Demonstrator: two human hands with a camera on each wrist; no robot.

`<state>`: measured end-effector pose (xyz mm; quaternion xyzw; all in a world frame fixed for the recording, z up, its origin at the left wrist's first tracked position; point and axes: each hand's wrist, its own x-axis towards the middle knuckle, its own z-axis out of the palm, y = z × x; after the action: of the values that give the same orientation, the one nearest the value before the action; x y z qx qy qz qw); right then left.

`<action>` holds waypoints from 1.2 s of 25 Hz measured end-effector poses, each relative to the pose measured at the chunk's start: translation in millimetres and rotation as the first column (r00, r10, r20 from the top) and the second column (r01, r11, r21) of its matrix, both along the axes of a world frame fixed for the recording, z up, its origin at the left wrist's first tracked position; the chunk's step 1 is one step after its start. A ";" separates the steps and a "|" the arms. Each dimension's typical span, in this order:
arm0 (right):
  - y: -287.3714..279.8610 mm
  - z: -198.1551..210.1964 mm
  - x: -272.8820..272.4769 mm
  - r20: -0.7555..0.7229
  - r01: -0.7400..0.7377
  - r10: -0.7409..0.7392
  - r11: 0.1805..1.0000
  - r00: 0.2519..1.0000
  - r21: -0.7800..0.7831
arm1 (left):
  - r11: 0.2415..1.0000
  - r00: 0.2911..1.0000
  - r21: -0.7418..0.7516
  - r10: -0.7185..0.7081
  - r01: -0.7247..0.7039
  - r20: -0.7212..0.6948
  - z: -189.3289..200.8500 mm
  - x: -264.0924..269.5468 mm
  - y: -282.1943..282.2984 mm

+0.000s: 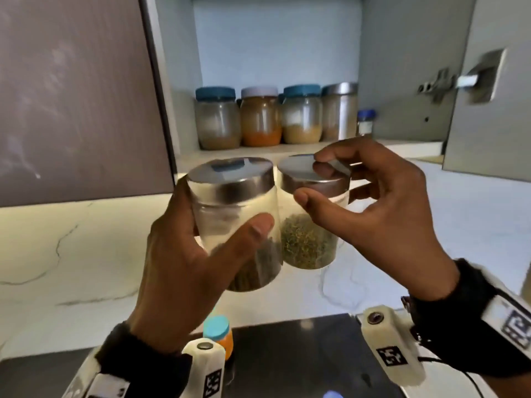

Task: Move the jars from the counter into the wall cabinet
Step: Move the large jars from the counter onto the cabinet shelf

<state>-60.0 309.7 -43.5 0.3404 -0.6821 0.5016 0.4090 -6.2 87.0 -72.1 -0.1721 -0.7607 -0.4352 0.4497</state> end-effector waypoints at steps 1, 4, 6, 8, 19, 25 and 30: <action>2.7 14.6 3.3 -0.021 -0.007 0.007 1.000 1.000 -0.009 | 1.000 1.000 -0.004 0.005 -0.005 -0.029 16.0 0.0 2.9; 7.0 58.6 6.5 -0.093 0.002 -0.004 1.000 0.996 -0.018 | 1.000 0.994 -0.001 0.031 -0.031 -0.100 63.2 -3.8 11.1; 9.2 86.3 1.6 -0.111 0.033 -0.034 0.999 0.993 -0.008 | 0.998 0.992 -0.008 0.060 -0.061 -0.107 88.4 -11.5 15.9; 10.8 110.2 -9.8 -0.095 0.099 -0.096 0.995 0.991 0.020 | 0.996 0.995 -0.021 0.080 -0.082 -0.065 106.9 -24.1 19.4; 9.4 142.5 -92.7 0.152 0.184 -0.233 0.942 0.960 0.282 | 0.984 0.968 0.023 0.168 -0.175 0.185 123.3 -101.2 8.7; 14.4 139.7 -97.9 0.161 0.089 -0.179 0.887 0.970 0.452 | 0.959 0.941 -0.091 0.280 -0.267 0.190 102.3 -97.9 6.6; 18.6 143.2 -110.1 0.217 -0.058 -0.074 0.836 0.973 0.545 | 0.872 0.875 -0.176 0.477 -0.457 0.088 82.2 -91.6 10.9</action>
<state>-170.1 328.3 99.7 0.3799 -0.8410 0.3197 0.2150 -97.8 97.9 10.2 0.0123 -0.8375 -0.2654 0.4775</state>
